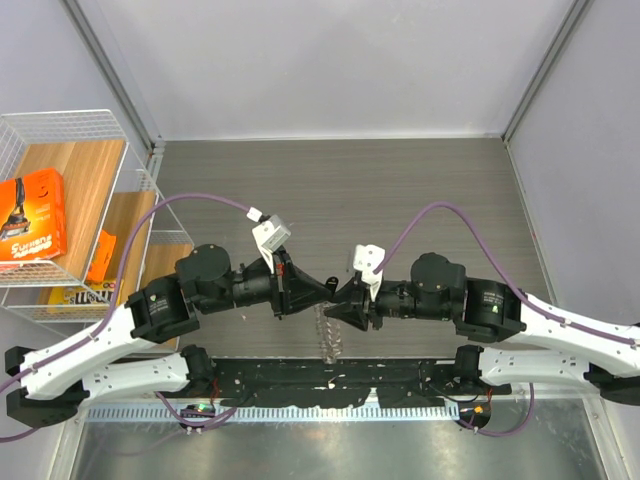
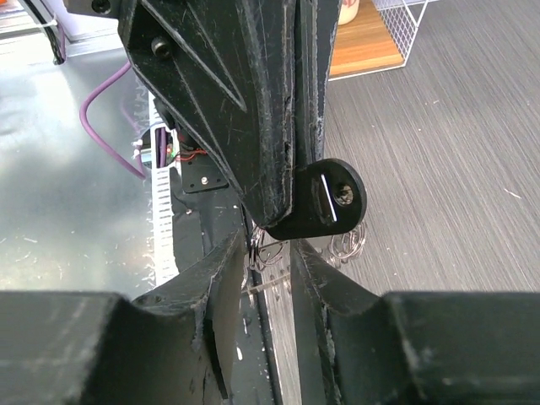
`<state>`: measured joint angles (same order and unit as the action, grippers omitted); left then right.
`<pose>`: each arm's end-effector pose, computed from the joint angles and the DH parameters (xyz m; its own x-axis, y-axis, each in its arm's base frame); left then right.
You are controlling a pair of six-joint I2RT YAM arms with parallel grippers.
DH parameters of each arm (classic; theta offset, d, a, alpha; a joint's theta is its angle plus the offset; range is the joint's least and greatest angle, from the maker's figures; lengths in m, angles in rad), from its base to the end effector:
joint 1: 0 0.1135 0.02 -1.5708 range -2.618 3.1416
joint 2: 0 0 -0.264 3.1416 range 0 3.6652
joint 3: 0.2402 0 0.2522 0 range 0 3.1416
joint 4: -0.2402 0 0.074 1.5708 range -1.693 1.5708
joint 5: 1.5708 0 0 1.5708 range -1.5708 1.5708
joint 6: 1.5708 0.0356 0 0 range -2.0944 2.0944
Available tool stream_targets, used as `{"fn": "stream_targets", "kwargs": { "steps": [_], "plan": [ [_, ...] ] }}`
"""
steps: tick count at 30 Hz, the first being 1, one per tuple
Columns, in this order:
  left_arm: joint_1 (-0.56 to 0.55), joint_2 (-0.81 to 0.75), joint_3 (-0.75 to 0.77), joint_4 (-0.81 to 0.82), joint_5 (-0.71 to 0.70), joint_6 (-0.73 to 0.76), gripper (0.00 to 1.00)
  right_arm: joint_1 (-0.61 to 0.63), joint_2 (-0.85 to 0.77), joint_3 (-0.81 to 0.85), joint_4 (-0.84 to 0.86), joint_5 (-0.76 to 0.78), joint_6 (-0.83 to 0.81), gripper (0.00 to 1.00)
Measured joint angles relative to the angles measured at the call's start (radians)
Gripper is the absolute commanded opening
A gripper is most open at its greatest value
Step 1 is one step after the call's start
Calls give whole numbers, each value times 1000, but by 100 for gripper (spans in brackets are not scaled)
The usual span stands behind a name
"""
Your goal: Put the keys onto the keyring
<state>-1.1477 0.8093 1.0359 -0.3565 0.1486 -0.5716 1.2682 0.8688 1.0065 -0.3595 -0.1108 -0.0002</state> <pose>0.0655 -0.1584 0.4039 -0.5652 -0.0479 -0.8236 0.7804 0.2928 -0.5525 0.0531 0.1831 0.3841 -0.0654 -0.2100 -0.9755 -0.9809 0.1932 0.0241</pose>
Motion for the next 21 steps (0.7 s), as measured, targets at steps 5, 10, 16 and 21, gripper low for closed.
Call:
{"fn": "stream_targets", "kwargs": {
  "steps": [5,10,16,21],
  "plan": [
    [0,0,2,6,9,-2,0,0,7,0,8,-5,-10,6],
    [0,0,2,9,9,-2,0,5,5,0,15,-7,-15,6],
    [0,-17,4,11,-6,-5,0,6,-24,-2,15,-8,-15,6],
    [-6,-84,-25,30,-51,-23,0,6,-98,-6,50,-7,-15,6]
  ]
}}
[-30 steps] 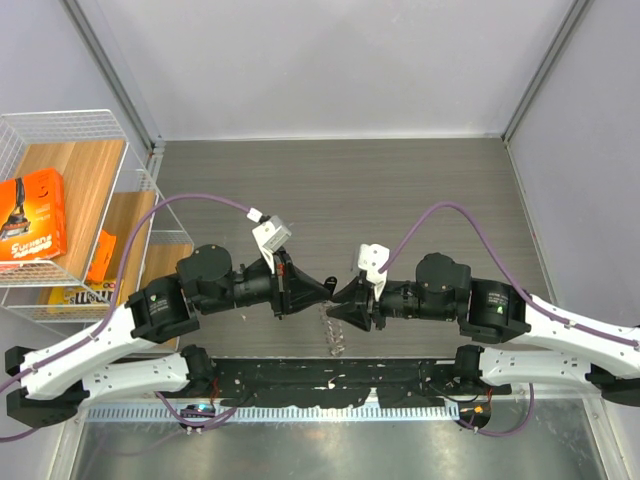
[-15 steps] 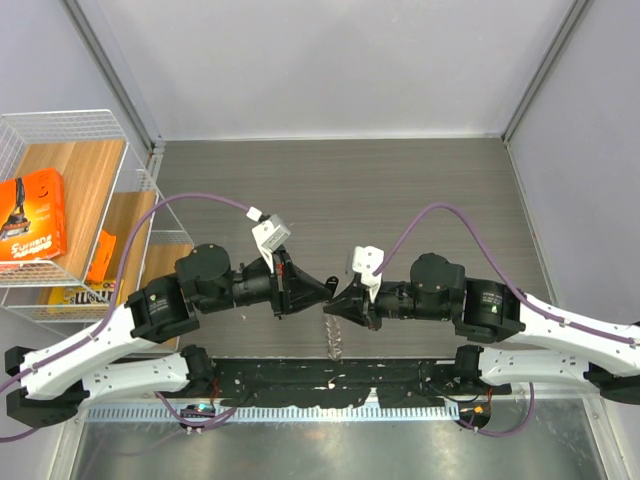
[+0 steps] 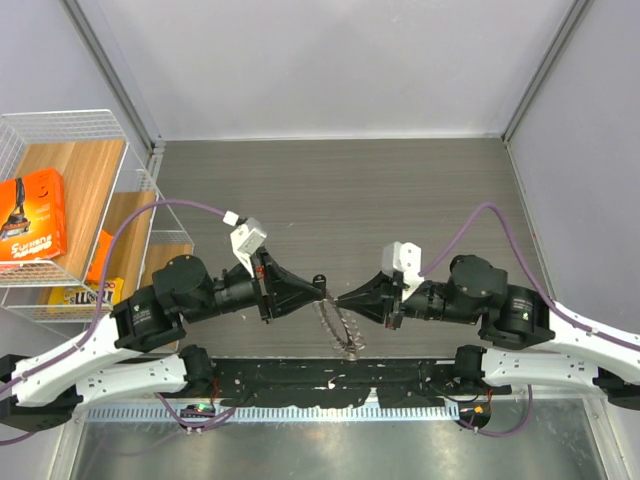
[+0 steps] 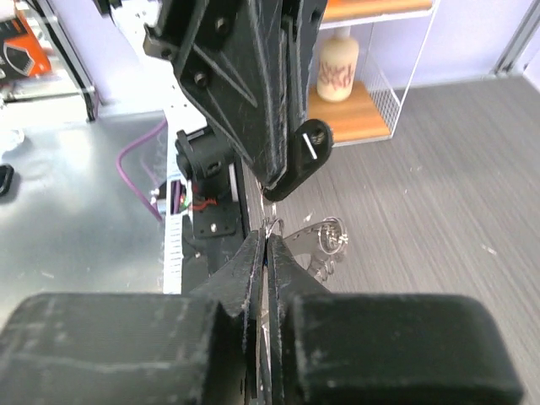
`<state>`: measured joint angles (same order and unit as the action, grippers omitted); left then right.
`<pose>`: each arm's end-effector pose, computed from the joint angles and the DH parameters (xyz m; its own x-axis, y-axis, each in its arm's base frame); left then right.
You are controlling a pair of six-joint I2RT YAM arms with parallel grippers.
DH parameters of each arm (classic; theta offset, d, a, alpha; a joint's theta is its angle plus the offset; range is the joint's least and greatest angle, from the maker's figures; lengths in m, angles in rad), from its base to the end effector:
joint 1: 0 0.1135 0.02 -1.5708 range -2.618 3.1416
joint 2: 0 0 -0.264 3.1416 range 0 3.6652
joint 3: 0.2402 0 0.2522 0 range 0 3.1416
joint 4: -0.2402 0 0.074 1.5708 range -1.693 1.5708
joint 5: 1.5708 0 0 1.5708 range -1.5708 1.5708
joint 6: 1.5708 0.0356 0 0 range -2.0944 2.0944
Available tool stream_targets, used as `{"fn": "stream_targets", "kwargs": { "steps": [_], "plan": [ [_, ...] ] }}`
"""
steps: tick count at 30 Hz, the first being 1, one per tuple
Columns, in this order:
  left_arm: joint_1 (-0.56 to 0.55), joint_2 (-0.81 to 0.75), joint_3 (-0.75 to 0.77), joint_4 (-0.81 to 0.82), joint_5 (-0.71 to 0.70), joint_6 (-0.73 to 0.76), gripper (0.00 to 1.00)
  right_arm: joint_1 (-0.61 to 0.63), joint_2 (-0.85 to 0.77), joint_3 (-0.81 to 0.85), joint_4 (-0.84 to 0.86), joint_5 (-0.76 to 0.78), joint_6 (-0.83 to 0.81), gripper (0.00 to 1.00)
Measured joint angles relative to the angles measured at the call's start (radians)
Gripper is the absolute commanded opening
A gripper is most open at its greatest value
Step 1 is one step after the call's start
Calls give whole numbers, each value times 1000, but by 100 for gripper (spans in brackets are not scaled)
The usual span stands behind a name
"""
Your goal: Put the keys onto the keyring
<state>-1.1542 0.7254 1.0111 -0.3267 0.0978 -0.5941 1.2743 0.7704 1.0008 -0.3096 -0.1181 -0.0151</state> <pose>0.0575 -0.1385 0.4108 -0.5453 -0.1444 -0.8257 0.7776 0.2808 -0.5626 0.0440 0.1584 0.4031 -0.0083 -0.0783 -0.9969 -0.9843 0.1767 -0.0057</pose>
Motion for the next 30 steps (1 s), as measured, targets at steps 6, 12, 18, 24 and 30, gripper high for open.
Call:
{"fn": "stream_targets", "kwargs": {
  "steps": [6,12,18,24,30],
  "plan": [
    [-9,-38,-58,89,-5,-31,0,0,-40,-10,47,-3,13,6],
    [-7,-41,-95,145,-4,-43,0,0,-40,-13,57,-31,56,6],
    [-6,-50,-113,189,0,-54,0,0,-63,-35,116,-31,102,6],
    [-6,-60,-119,232,3,-57,0,0,-92,-79,207,-2,145,6],
    [-4,-62,-125,259,3,-57,0,0,-99,-106,290,36,176,6]
  ]
}}
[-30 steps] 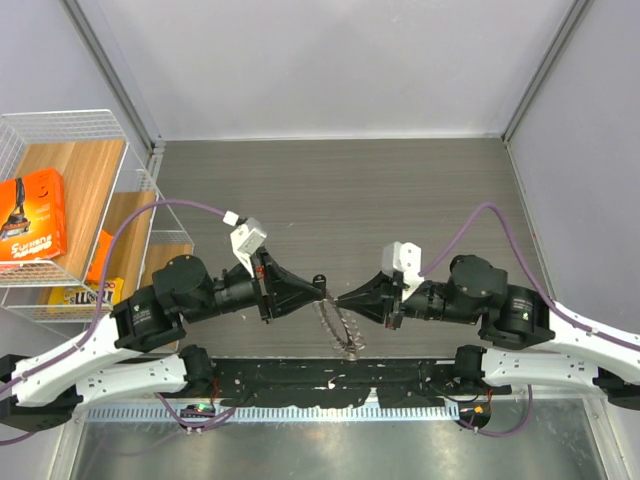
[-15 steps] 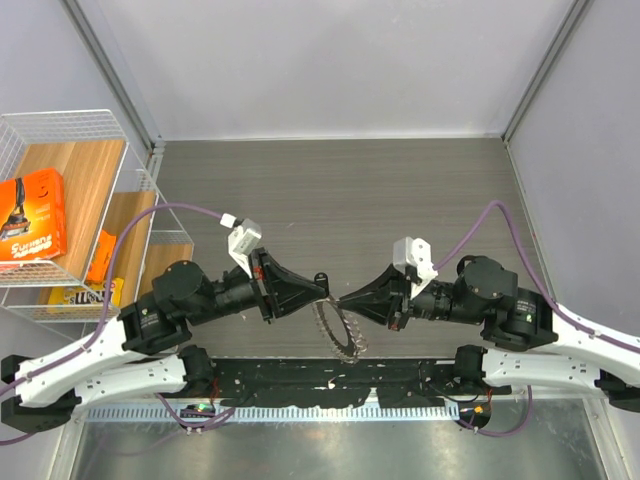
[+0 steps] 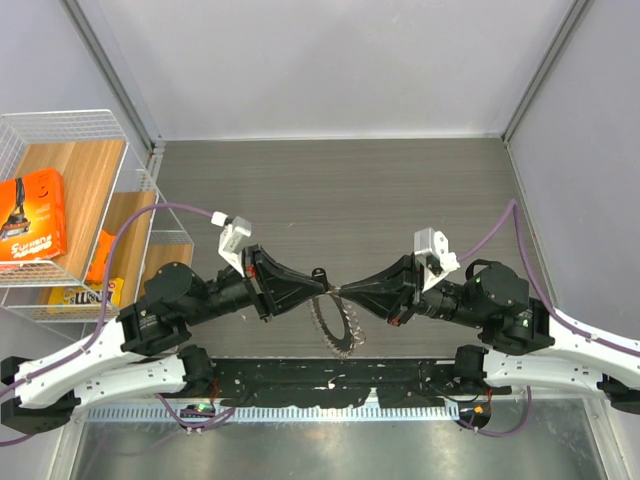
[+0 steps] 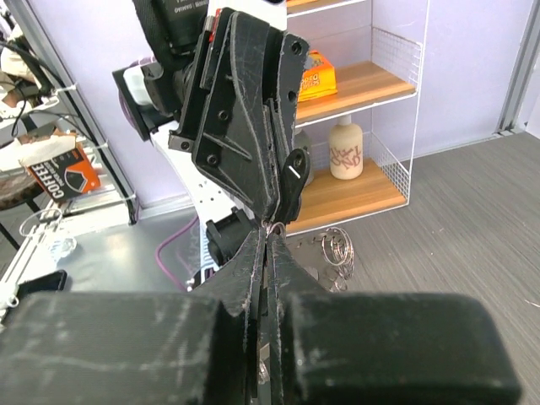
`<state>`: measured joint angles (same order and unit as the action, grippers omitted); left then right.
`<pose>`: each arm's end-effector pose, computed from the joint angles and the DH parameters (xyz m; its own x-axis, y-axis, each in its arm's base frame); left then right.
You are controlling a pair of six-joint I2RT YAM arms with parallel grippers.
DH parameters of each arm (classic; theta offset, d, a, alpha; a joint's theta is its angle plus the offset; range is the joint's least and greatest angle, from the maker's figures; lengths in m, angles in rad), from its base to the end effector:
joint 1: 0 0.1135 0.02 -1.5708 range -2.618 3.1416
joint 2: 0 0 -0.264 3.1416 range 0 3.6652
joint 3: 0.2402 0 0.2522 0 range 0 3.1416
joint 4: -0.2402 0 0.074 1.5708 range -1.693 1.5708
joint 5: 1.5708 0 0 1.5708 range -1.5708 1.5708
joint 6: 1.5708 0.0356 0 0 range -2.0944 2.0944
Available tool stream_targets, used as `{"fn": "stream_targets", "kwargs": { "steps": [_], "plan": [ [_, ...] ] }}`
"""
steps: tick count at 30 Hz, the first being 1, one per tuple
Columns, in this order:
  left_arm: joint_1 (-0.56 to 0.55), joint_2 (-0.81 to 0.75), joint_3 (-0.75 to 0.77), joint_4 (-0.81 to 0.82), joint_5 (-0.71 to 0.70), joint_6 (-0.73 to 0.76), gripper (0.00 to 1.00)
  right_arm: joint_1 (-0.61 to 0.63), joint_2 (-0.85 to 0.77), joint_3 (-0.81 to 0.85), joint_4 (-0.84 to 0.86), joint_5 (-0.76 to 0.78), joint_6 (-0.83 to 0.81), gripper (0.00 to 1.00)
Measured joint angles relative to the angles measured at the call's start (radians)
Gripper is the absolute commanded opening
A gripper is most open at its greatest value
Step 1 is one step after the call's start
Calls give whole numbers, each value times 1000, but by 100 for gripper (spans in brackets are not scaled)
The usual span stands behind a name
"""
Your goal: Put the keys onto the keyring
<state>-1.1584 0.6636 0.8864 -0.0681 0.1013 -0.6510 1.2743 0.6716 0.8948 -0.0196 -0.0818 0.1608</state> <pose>0.0551 -0.1350 0.4056 -0.5275 -0.2985 -0.7954 0.7943 0.1588 -0.5863 0.0399 0.1406 0.4126 -0.0980 0.2253 -0.9694 -0.9734 0.1809 0.1405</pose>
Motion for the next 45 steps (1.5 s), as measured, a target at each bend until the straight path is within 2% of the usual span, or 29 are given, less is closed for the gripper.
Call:
{"fn": "stream_targets", "kwargs": {
  "steps": [17,24,34,45],
  "plan": [
    [2,9,-1,83,-4,3,0,7,4,-60,237,116,105,6],
    [2,3,-5,106,-27,5,0,56,48,-63,333,192,112,6],
    [2,0,-36,164,-63,9,0,201,93,-63,423,424,16,6],
    [4,-8,-76,245,-66,12,1,256,114,-63,474,602,-75,6]
  ]
}}
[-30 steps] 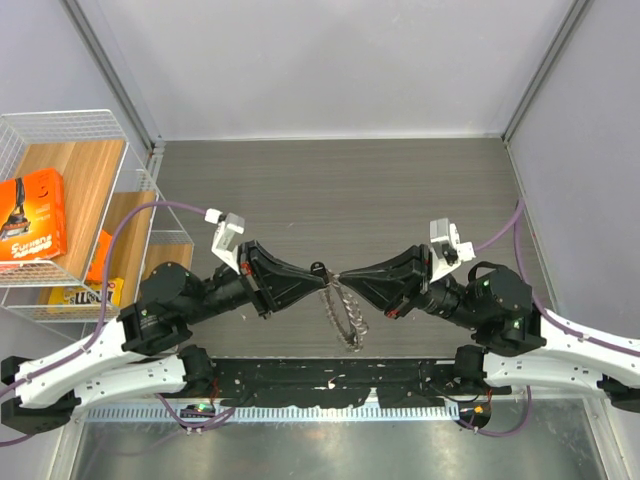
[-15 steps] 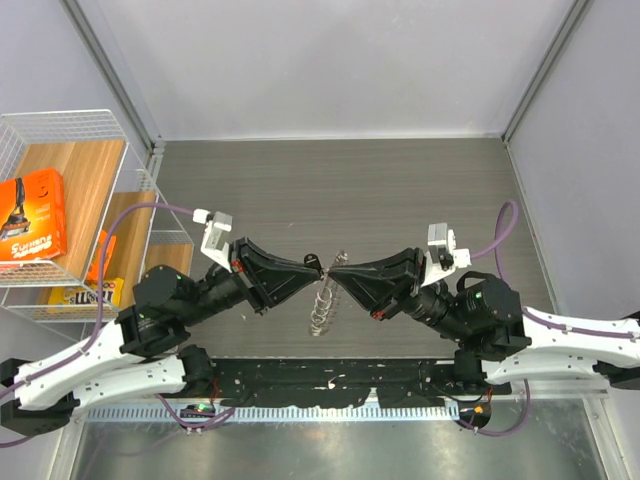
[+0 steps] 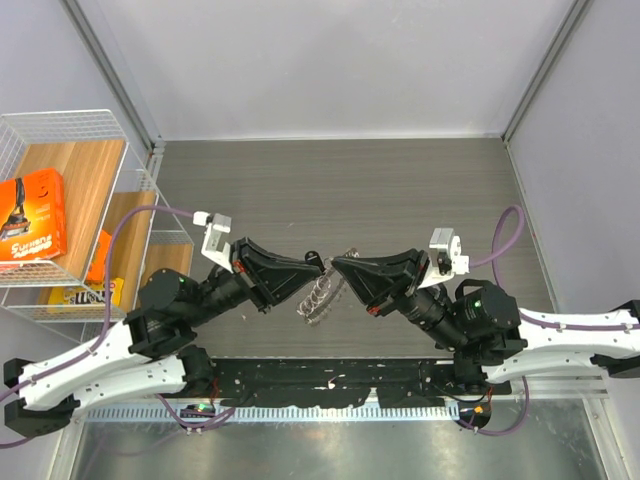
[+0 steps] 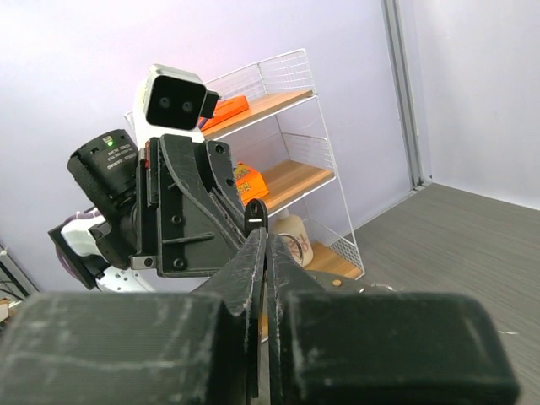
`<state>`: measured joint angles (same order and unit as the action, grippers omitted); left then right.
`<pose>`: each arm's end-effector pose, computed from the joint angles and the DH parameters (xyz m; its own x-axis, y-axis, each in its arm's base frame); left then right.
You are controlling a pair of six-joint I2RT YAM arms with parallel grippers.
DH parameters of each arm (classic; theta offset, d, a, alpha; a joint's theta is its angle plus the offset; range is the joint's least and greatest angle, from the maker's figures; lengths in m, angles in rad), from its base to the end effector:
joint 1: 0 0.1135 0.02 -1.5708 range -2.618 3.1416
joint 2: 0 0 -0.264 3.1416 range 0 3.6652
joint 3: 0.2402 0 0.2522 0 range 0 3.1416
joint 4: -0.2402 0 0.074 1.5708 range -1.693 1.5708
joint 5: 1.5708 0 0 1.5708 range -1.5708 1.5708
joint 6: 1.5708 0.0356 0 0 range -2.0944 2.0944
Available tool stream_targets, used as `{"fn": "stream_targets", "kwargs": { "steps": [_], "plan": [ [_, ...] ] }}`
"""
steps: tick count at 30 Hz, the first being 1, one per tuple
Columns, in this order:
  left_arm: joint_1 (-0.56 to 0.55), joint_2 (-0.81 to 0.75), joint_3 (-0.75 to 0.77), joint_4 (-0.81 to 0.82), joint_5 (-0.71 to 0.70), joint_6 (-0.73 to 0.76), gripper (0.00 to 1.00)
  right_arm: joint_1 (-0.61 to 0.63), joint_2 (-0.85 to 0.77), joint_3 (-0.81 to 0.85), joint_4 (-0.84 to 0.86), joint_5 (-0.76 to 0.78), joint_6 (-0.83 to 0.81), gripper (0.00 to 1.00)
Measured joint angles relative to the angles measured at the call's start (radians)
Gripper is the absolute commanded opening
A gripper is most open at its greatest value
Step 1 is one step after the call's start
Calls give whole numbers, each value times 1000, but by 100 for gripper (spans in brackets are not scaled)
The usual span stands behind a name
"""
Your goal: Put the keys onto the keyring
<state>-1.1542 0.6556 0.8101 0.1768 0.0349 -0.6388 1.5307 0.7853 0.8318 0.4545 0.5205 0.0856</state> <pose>0.0584 -0.1351 0.4071 -0.4472 -0.4619 -0.7659 0.8229 0.1231 -0.5547 0.0244 0.1664 0.4219 -0.0534 0.5184 -0.8535 -0.8479 0.4279 0.3130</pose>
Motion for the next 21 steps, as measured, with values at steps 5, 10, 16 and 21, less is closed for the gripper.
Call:
{"fn": "stream_targets", "kwargs": {
  "steps": [5,10,16,21],
  "plan": [
    [0,-43,-27,13,-32,0,10,11,0,-4,-4,36,-25,6],
    [0,-75,-58,6,-77,18,37,14,0,-12,-19,64,-31,6],
    [1,-98,-83,-14,-140,40,49,12,-8,-11,-11,119,-31,6],
    [1,-100,-89,-33,-188,49,52,12,-8,-11,-26,163,-27,6]
  ]
}}
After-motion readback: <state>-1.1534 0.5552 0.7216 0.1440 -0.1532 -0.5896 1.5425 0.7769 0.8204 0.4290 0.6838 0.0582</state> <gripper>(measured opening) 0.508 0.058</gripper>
